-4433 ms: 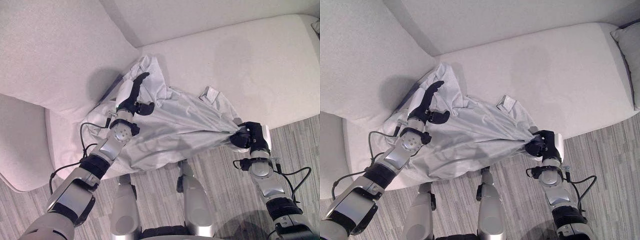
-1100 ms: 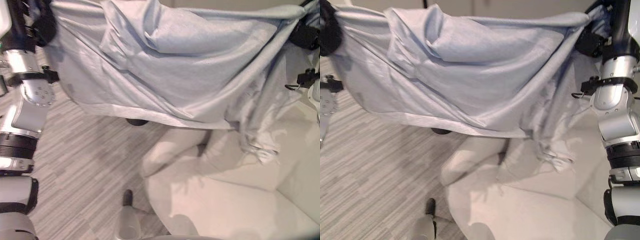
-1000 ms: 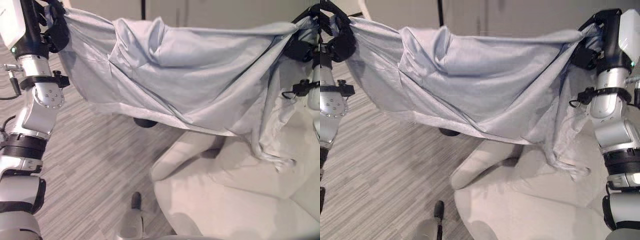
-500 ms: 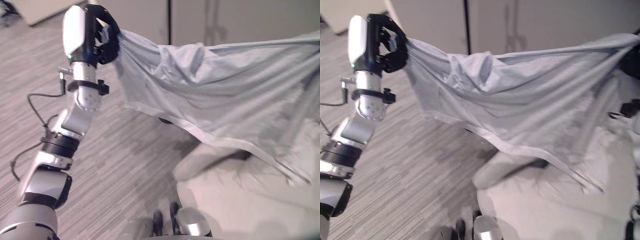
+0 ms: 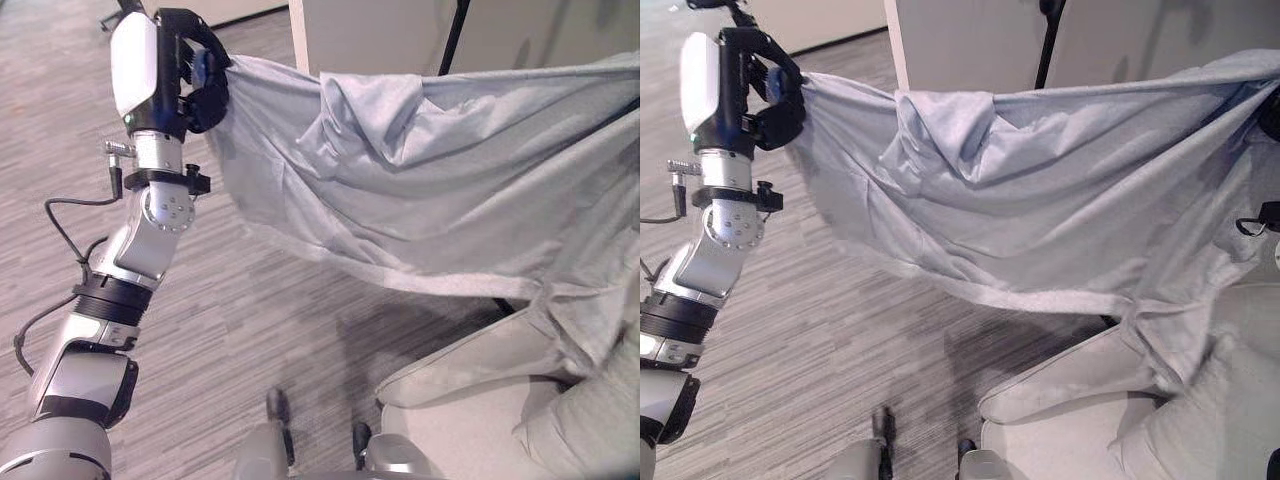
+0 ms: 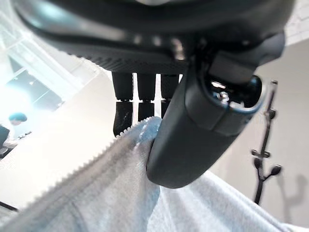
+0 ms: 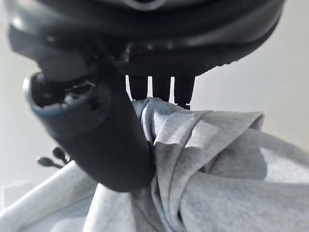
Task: Hang the clothes on the sofa on the clothes rack.
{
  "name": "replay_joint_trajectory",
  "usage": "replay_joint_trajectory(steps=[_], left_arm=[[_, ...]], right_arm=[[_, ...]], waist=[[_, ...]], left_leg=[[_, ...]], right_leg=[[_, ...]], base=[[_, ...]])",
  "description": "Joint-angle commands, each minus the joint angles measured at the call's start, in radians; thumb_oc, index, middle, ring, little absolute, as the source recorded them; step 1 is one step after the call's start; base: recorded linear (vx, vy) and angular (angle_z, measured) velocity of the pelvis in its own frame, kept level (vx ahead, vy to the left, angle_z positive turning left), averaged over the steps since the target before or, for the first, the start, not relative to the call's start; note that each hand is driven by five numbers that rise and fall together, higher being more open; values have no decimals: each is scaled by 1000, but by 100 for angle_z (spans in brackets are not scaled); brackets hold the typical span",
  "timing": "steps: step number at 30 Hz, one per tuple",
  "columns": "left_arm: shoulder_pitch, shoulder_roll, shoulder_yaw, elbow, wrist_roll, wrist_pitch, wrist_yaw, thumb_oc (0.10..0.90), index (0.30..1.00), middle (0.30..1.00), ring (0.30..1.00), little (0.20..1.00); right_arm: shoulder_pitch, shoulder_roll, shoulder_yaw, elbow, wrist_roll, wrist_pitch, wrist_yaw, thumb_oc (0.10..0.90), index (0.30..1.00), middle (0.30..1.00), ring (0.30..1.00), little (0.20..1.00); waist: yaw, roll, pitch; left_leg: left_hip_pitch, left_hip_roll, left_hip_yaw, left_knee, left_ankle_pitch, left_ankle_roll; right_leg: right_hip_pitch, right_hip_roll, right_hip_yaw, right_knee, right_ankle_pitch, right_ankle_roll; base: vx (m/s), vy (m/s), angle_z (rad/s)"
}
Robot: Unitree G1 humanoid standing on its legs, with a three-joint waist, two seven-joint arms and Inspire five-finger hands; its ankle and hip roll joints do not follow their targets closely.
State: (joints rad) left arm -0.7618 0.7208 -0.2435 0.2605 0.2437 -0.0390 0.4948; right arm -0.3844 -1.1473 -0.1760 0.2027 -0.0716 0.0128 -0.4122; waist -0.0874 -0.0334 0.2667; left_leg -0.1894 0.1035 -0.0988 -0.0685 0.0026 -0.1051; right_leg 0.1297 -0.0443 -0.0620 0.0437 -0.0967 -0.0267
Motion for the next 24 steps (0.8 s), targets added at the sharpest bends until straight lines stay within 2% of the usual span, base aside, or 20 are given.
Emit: replay_joint_trajectory(steps=[1,2,3,4,6,8,9,10,11,13,14,15,16,17,18,19,20,21,23,24], left_arm=[[-18,112,111,-101,7,-30,78,400,300,300,300,300],[-11,112,107,-111,10,-38,69,400,300,300,300,300],[-7,113,110,-112,10,-38,69,400,300,300,300,300],[5,118,111,-132,14,-45,51,400,300,300,300,300],[-10,121,87,-141,12,-54,31,400,300,300,300,300],[-33,132,65,-136,12,-52,30,400,300,300,300,300],[-41,135,57,-132,13,-48,32,400,300,300,300,300],[-47,138,59,-130,18,-44,34,400,300,300,300,300],[-50,137,62,-134,31,-39,33,400,300,300,300,300],[-39,122,88,-142,51,-34,29,400,300,300,300,300],[-36,115,96,-144,51,-37,30,400,300,300,300,300],[-35,114,99,-146,52,-35,23,400,300,300,300,300],[-26,110,113,-152,66,-31,12,400,300,300,300,300],[-19,109,116,-160,70,-28,8,400,300,300,300,300],[-8,91,127,-161,74,-28,1,400,300,300,300,300],[-7,84,127,-166,74,-28,-3,400,300,300,300,300],[-8,83,124,-168,74,-27,-4,400,300,300,300,300],[-15,84,124,-175,78,-25,-7,400,300,300,300,300],[-14,94,121,-193,88,-34,-20,400,300,300,300,300],[-15,88,115,-203,91,-38,-23,400,300,300,300,300]], right_arm=[[-160,-88,4,-4,-21,-48,-69,400,300,300,300,300],[-175,-76,12,-9,-22,-45,-67,400,300,300,300,300],[-180,-75,18,-9,-22,-44,-67,400,300,300,300,300],[-183,-61,31,-4,-53,-22,-53,400,300,300,300,300],[-191,-40,51,11,-60,-13,-51,400,300,300,300,300],[-225,-44,80,27,-68,0,-45,400,300,300,300,300],[-255,-44,107,33,-68,1,-45,400,300,300,300,300],[-279,-39,127,43,-64,2,-45,400,300,300,300,300],[-291,-31,136,51,-62,5,-49,400,300,300,300,300],[-289,-20,135,52,-60,2,-47,400,300,300,300,300],[-293,-21,139,42,-59,-5,-44,400,300,300,300,300],[-296,-20,142,43,-58,-7,-41,400,300,300,300,300],[-286,-22,125,49,-58,-5,-40,400,300,300,300,300],[-276,-21,117,44,-59,-5,-39,400,300,300,300,300],[-247,-18,93,55,-56,-7,-47,400,300,300,300,300],[-229,-23,74,59,-56,-6,-54,400,300,300,300,300],[-219,-22,65,56,-56,-7,-54,400,300,300,300,300],[-210,-13,52,51,-60,-6,-64,400,300,300,300,300],[-192,-13,33,42,-66,-8,-65,400,300,300,300,300],[-184,-14,23,43,-70,-5,-70,400,300,300,300,300]], waist=[[50,-32,-136],[53,-19,-150],[53,-20,-152],[50,-14,-169],[50,-12,-171],[54,-6,-157],[62,-1,-145],[66,9,-130],[54,12,-120],[32,18,-99],[32,15,-92],[32,19,-91],[16,11,-89],[14,19,-87],[-11,5,-90],[-21,-5,-90],[-18,0,-93],[-14,-9,-90],[-9,-10,-108],[-15,-14,-121]], left_leg=[[6,-21,-11,-19,27,-25],[25,-31,-29,-19,44,-21],[26,-32,-26,-19,44,-19],[65,-57,-8,-19,61,2],[125,-95,14,-19,44,41],[172,-126,39,-19,32,84],[206,-137,66,-19,6,97],[231,-140,92,-19,-10,107],[253,-140,107,-19,-24,113],[293,-144,120,-19,-45,117],[316,-145,149,-19,-68,110],[323,-143,168,-19,-77,102],[361,-158,181,-19,-101,94],[364,-146,185,-19,-105,90],[409,-164,178,-19,-136,86],[427,-168,180,-19,-145,82],[430,-160,178,-19,-152,81],[447,-155,206,-19,-172,68],[459,-141,226,-19,-196,60],[471,-141,225,-19,-209,57]], right_leg=[[82,-21,51,-131,12,110],[86,-43,63,-131,16,124],[85,-46,66,-131,16,126],[105,-108,79,-131,34,150],[61,-171,97,8,98,164],[-12,-215,117,166,233,146],[-43,-260,79,233,283,125],[-75,-292,39,284,298,111],[-109,-295,17,330,300,109],[-200,-220,1,367,213,106],[-232,-187,-67,334,170,117],[-240,-166,-134,276,159,123],[-276,-120,-198,184,136,151],[-255,-108,-224,153,150,143],[-295,-38,-228,22,175,164],[-316,-28,-239,-34,210,177],[-304,-17,-242,-55,217,180],[-329,-27,-345,-125,230,201],[-298,-43,-419,-131,185,199],[-285,-38,-412,-131,192,194]], base=[[366,397,-76],[267,315,-90],[451,504,-89],[413,479,-80],[421,538,-46],[306,472,-62],[275,500,-69],[232,464,-67],[202,391,-79],[237,263,-58],[239,142,-19],[411,131,-27],[282,58,-45],[486,58,-44],[395,12,-28],[429,24,16],[338,-36,18],[346,-86,12],[403,-105,-7],[414,-78,5]])
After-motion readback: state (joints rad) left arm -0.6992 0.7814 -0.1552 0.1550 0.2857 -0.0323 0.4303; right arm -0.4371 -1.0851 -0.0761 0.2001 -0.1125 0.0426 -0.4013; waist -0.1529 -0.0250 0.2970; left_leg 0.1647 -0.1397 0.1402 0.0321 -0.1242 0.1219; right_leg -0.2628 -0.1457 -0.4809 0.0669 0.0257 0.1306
